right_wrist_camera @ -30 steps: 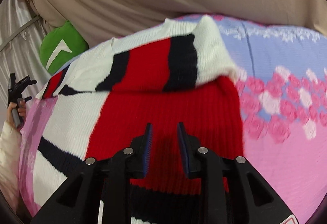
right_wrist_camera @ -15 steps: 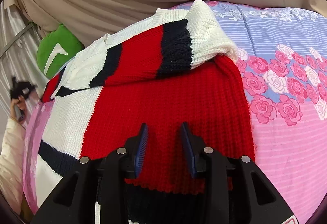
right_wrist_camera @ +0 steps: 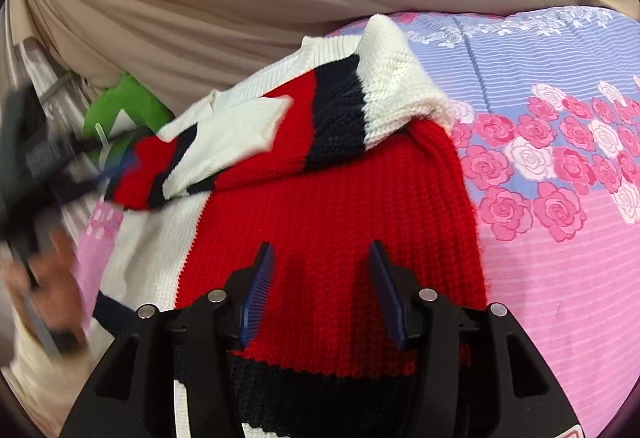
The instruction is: Fold small clothes
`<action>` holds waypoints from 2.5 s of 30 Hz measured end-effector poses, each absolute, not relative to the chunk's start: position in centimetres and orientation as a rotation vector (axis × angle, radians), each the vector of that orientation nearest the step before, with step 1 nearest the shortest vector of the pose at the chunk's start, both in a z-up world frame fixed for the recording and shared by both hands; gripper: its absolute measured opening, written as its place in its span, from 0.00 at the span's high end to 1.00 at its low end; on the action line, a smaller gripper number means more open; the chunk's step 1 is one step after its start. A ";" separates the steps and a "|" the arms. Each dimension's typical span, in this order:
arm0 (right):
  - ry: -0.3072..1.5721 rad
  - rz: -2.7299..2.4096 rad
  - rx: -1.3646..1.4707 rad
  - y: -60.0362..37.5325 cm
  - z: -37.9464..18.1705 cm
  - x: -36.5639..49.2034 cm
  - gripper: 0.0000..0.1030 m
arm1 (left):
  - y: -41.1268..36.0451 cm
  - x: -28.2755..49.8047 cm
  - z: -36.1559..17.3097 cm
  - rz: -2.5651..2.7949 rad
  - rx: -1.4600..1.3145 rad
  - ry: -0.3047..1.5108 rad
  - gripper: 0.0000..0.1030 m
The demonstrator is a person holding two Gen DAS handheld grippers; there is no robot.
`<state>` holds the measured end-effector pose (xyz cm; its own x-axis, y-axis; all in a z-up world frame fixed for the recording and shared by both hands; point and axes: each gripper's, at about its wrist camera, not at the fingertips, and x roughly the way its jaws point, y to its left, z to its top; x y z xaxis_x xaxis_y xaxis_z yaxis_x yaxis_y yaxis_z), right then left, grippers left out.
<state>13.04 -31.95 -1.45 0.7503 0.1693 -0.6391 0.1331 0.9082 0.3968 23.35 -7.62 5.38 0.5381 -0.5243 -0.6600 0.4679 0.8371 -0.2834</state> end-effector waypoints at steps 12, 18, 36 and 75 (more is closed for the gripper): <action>0.781 0.185 0.461 -28.6 2.0 23.5 0.43 | 10.4 27.8 4.1 -0.247 -0.498 0.837 0.14; 0.859 0.125 0.501 -27.1 -0.8 29.1 0.57 | 11.5 29.3 2.4 -0.310 -0.627 0.892 0.14; 0.643 0.036 0.511 -33.0 1.9 25.6 0.92 | 8.1 30.2 0.0 -0.213 -0.464 0.900 0.93; 0.554 0.032 0.360 -30.4 4.8 25.1 0.92 | 7.1 28.7 -0.8 -0.088 -0.306 0.793 0.85</action>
<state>25.06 -30.43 4.81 0.8515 0.1258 -0.5090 0.0667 0.9369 0.3431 28.72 7.11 -0.82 0.7002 -0.1921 -0.6876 -0.0361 0.9524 -0.3028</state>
